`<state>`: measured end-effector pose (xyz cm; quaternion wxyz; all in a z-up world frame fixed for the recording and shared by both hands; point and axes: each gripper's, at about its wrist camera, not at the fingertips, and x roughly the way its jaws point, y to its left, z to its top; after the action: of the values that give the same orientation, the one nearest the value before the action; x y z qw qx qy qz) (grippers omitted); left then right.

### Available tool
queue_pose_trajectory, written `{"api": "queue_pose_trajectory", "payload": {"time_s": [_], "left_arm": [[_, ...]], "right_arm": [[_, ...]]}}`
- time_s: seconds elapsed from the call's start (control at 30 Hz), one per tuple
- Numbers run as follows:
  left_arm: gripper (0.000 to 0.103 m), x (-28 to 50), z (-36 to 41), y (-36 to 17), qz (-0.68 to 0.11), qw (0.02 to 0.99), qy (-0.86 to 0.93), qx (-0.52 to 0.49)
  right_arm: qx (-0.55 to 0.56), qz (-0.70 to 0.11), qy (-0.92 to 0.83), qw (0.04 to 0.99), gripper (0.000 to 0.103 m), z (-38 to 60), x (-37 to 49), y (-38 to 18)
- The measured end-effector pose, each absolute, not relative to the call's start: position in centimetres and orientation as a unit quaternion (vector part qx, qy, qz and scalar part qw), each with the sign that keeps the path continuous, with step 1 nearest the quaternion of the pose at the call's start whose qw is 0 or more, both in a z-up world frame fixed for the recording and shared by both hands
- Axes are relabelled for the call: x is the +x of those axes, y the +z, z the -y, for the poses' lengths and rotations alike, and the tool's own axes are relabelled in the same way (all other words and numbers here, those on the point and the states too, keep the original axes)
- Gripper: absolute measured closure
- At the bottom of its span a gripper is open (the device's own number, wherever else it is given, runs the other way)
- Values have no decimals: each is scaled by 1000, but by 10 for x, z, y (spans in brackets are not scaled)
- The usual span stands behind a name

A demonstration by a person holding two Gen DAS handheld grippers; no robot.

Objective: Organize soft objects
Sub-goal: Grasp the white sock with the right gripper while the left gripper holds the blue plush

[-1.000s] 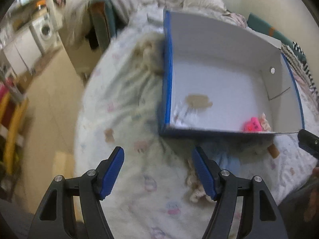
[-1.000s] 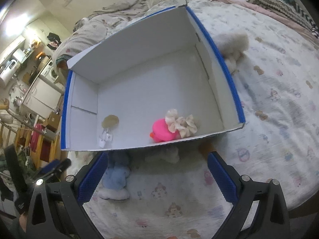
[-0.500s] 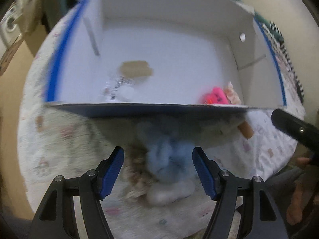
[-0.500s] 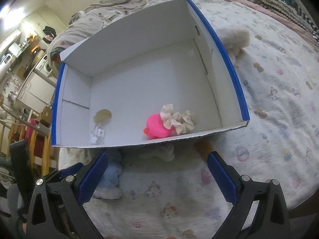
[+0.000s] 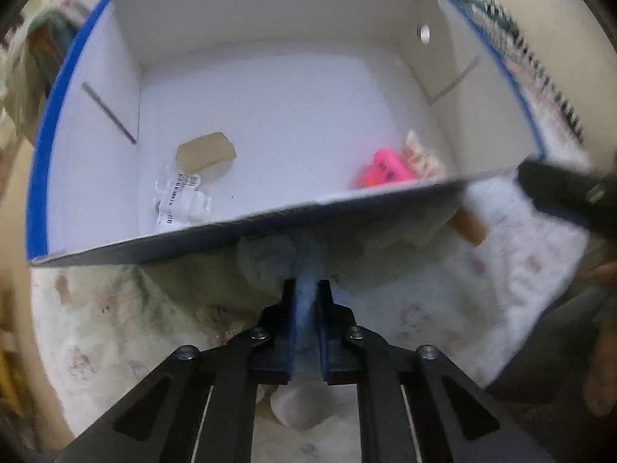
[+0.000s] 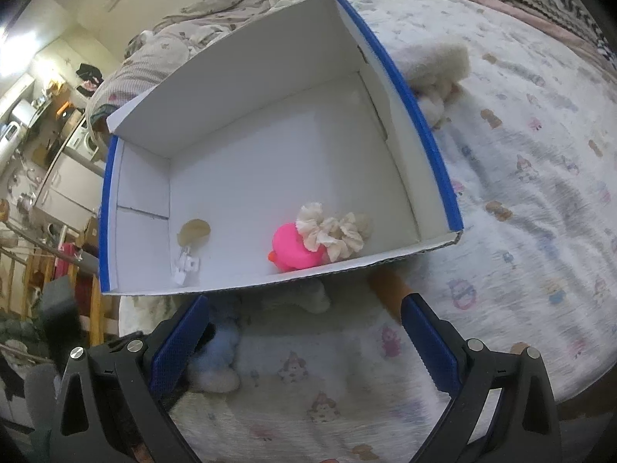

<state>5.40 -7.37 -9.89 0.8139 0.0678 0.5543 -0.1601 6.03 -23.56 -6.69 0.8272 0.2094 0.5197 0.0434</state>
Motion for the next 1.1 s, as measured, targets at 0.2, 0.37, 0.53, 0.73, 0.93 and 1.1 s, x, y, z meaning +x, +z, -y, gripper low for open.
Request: {"api": "queue_pose_trajectory", "payload": {"time_s": [0.2,0.37,0.53,0.73,0.93,1.1], "left_arm": [[95,43,39,-58,-531,826,-188,-20],[95,31,0,-35,-522,832,-179,-56],[95,26,-37,-35,-518,844,-123,-68],[95,32,-63,-44,-525,843,-77,-85],[95,37,-60,-50,-529,842,-65,-83],[95,37,-54,-49,-528,843,-66,-77]], "right_arm": [[240,-540,35,806,0,248,63,-81],[198,-570,21,797,6,232,75,-96],[142,-609,40,779,21,201,96,-121],[111,-616,43,779,30,183,113,-137],[114,-621,55,773,77,182,112,-145],[127,-598,74,788,77,185,97,-125]]}}
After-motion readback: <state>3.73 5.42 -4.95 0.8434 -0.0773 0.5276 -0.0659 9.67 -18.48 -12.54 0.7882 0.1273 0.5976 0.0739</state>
